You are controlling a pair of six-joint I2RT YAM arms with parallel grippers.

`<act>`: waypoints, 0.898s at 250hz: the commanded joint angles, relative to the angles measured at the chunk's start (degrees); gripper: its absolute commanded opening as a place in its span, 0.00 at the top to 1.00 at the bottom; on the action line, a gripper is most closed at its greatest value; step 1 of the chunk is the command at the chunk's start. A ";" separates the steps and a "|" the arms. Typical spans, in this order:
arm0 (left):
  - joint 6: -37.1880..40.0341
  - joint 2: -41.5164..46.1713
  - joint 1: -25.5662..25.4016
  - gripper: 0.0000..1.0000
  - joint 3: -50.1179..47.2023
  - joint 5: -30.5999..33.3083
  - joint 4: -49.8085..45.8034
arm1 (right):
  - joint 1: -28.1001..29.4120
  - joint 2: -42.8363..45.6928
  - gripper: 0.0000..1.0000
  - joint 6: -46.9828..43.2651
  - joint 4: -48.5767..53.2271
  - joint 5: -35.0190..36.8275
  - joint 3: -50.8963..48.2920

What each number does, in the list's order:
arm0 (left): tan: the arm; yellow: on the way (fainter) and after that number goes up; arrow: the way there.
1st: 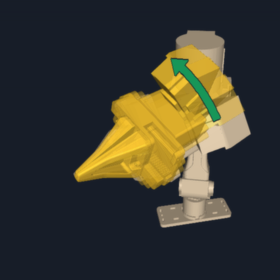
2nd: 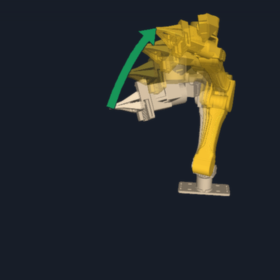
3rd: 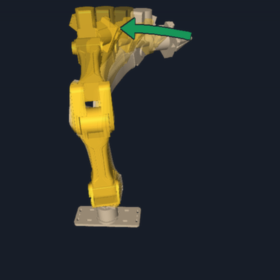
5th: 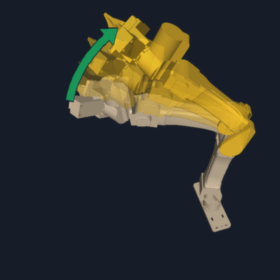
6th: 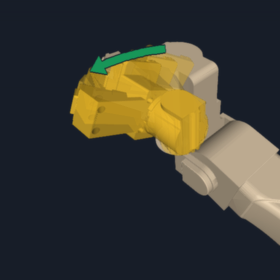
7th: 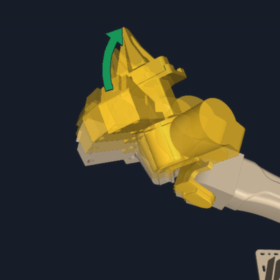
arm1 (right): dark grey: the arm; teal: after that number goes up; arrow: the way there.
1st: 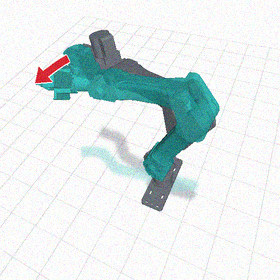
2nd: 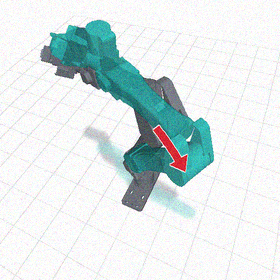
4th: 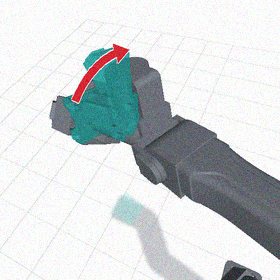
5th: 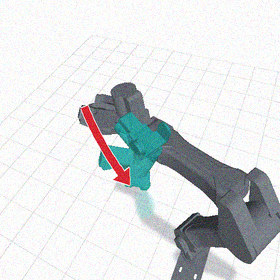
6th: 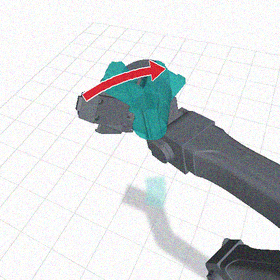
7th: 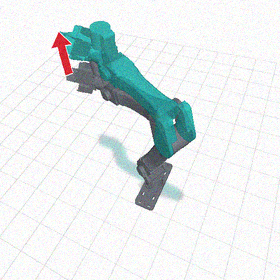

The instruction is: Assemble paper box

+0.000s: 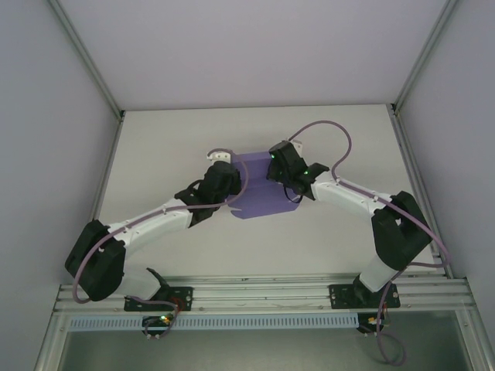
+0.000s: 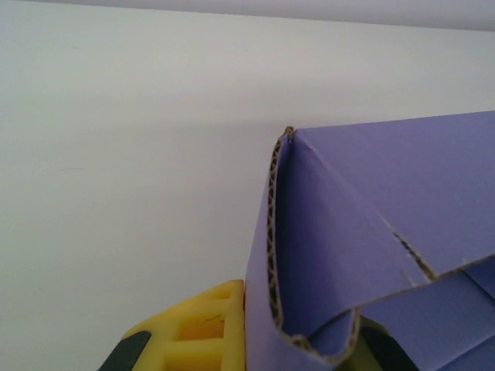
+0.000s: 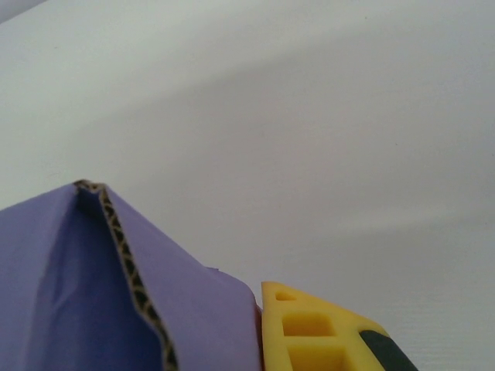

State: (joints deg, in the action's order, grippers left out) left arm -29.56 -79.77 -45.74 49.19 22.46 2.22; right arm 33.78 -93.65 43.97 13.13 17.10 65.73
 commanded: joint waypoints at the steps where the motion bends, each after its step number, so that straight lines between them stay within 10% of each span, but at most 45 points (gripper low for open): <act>1: -4.76 3.63 2.86 1.00 -1.53 12.59 -7.11 | -7.83 -1.96 1.00 6.34 5.47 22.72 3.04; 82: -5.25 4.73 3.20 1.00 -1.04 13.05 -8.48 | -1.71 -9.45 1.00 -27.71 1.10 43.91 7.11; 111: -5.40 4.85 3.35 1.00 -1.06 13.12 -8.47 | -1.11 -9.70 1.00 -30.23 -0.74 41.69 7.36; 191: -4.31 4.83 3.81 1.00 -2.75 12.17 -5.35 | -1.52 4.33 0.64 -33.96 -15.20 -7.47 -2.58; 225: -0.66 5.31 4.03 1.00 -5.33 9.77 0.92 | -1.68 11.12 0.20 -33.60 -19.30 -23.00 -6.93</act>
State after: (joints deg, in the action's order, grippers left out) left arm -33.39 -76.03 -43.44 46.68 28.36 1.48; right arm 33.65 -89.21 11.49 -1.19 8.40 61.34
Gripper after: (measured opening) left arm 0.082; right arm 0.596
